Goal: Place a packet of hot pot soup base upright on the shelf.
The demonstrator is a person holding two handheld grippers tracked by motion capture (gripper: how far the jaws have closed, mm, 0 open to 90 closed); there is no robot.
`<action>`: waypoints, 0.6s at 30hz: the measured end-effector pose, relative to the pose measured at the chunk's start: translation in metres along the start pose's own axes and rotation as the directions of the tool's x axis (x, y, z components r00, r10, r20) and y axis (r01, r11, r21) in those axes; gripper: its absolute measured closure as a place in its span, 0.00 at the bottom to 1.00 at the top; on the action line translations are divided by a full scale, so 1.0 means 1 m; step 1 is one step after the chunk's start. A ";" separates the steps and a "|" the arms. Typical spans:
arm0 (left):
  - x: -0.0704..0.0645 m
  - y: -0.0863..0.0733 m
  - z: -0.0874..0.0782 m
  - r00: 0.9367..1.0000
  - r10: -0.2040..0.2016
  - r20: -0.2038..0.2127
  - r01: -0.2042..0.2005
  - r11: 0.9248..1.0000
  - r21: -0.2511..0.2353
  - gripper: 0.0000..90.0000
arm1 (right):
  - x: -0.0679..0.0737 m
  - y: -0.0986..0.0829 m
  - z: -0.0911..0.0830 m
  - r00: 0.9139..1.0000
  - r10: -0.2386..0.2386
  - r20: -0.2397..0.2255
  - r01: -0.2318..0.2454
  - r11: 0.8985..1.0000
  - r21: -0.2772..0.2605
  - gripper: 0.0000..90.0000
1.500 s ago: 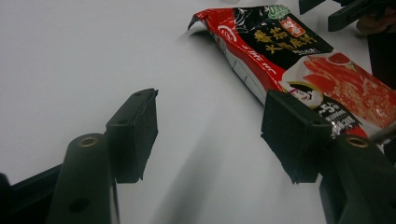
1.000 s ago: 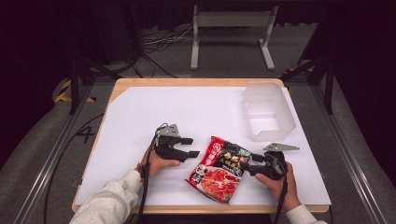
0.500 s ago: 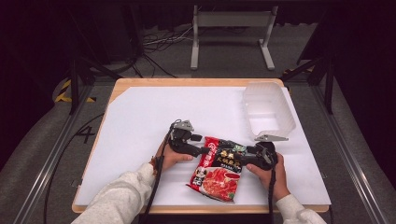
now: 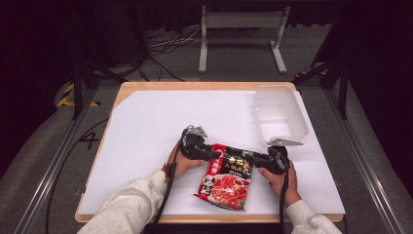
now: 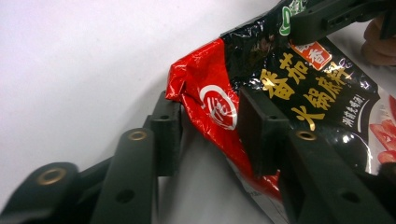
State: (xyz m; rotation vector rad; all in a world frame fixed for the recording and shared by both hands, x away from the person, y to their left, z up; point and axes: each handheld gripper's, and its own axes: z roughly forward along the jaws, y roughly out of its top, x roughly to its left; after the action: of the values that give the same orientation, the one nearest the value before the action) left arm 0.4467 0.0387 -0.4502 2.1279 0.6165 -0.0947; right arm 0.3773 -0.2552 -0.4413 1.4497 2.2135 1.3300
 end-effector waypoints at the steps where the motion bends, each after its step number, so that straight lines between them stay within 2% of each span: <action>1: 0.000 0.000 0.000 1.000 0.000 0.000 0.000 1.000 0.000 0.73 | 0.001 0.000 -0.001 1.000 -0.010 -0.002 0.010 1.000 -0.009 0.82; 3: -0.004 0.002 -0.010 1.000 0.004 0.001 -0.004 0.999 -0.046 0.76 | 0.002 0.002 -0.006 1.000 -0.021 -0.013 0.020 0.999 -0.030 0.85; 4: -0.004 0.002 -0.010 1.000 0.004 0.001 -0.004 0.999 -0.046 0.79 | 0.002 0.002 -0.006 1.000 -0.021 -0.013 0.020 0.999 -0.030 0.85; 7: -0.011 0.006 -0.023 1.000 0.017 0.012 -0.015 0.995 -0.102 0.82 | 0.010 0.008 -0.021 0.998 -0.054 -0.036 0.051 0.995 -0.089 0.89; 9: -0.013 0.007 -0.028 1.000 0.025 0.016 -0.022 0.993 -0.117 0.84 | 0.013 0.010 -0.025 0.997 -0.064 -0.041 0.059 0.993 -0.104 0.90; 10: -0.016 0.009 -0.032 0.999 0.032 0.021 -0.029 0.992 -0.120 0.86 | 0.019 0.014 -0.033 0.994 -0.094 -0.051 0.087 0.988 -0.127 0.91; 11: -0.018 0.010 -0.037 0.999 0.042 0.022 -0.039 0.991 -0.131 0.86 | 0.019 0.014 -0.033 0.994 -0.094 -0.051 0.087 0.988 -0.127 0.91; 14: -0.025 0.013 -0.048 0.998 0.054 0.013 -0.051 0.984 -0.171 0.88 | 0.027 0.019 -0.043 0.988 -0.140 -0.060 0.129 0.978 -0.162 0.91; 17: -0.033 0.016 -0.061 0.997 0.070 -0.010 -0.071 0.974 -0.217 0.91 | 0.036 0.025 -0.053 0.982 -0.180 -0.063 0.164 0.966 -0.198 0.92; 18: -0.035 0.017 -0.066 0.996 0.082 -0.020 -0.084 0.968 -0.236 0.92 | 0.040 0.027 -0.055 0.979 -0.193 -0.062 0.177 0.962 -0.208 0.92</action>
State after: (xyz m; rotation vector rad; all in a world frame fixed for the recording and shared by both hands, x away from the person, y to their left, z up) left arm 0.4136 0.0685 -0.3872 1.9204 0.5167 0.0352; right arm 0.3427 -0.2519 -0.3768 1.1076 2.1278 1.5220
